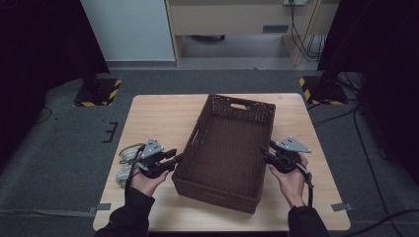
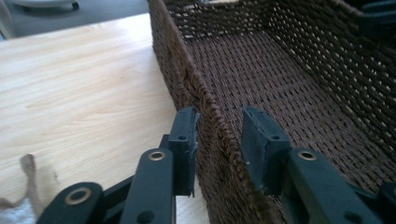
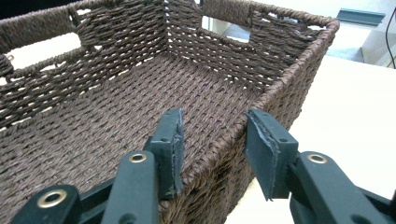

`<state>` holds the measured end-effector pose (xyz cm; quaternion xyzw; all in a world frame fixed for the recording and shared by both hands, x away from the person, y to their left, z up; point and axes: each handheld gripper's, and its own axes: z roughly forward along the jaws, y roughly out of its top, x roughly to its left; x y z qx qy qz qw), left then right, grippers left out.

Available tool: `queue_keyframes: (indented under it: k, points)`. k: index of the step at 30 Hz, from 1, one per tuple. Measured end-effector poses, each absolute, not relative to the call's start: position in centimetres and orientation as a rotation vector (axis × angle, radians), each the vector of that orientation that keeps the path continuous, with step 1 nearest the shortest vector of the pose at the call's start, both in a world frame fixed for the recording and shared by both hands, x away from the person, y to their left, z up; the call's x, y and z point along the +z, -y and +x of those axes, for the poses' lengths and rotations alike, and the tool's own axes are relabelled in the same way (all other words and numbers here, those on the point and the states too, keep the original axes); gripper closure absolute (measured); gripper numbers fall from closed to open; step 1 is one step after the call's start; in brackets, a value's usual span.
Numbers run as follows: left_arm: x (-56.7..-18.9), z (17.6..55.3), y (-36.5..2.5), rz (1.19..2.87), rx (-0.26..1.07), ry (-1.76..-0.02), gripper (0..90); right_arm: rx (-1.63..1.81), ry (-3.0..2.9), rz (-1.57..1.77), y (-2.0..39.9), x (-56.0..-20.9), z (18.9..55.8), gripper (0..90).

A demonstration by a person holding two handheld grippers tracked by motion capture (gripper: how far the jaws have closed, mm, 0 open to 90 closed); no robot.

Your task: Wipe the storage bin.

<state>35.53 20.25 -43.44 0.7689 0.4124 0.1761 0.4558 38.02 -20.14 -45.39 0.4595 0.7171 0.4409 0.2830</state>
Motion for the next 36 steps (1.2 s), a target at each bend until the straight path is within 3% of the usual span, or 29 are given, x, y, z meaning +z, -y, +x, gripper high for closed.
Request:
queue_keyframes:
  k: [5, 10, 18, 23, 27, 32, 36]
  points:
    - [-44.0, 35.3, -19.4, 1.935, 0.429, -1.000, 72.8, 1.196, -1.925, 1.209, 20.1, -44.8, 37.7, 49.6]
    - [-44.1, 34.7, -19.3, 1.935, 0.455, -1.010, 75.1, 1.193, -1.959, 1.209, 19.5, -44.6, 36.4, 45.6]
    - [-43.7, 34.4, -19.3, 1.945, 0.420, -1.004, 73.3, 1.119, -1.980, 1.237, 19.3, -45.2, 36.2, 50.8]
    - [-43.3, 34.8, -19.6, 1.929, 0.452, -1.001, 64.2, 1.124, -1.979, 1.234, 19.3, -45.2, 36.8, 52.8]
    - [-43.5, 35.4, -19.5, 1.920, 0.443, -1.006, 62.1, 1.152, -1.979, 1.198, 19.2, -45.5, 37.8, 54.4]
    - [-44.2, 35.1, -18.7, 1.950, 0.453, -1.006, 65.4, 1.172, -1.978, 1.191, 19.2, -45.6, 37.9, 53.3]
    - [-44.2, 34.8, -18.6, 1.946, 0.445, -1.015, 66.3, 1.188, -1.981, 1.208, 19.3, -45.3, 37.6, 47.2]
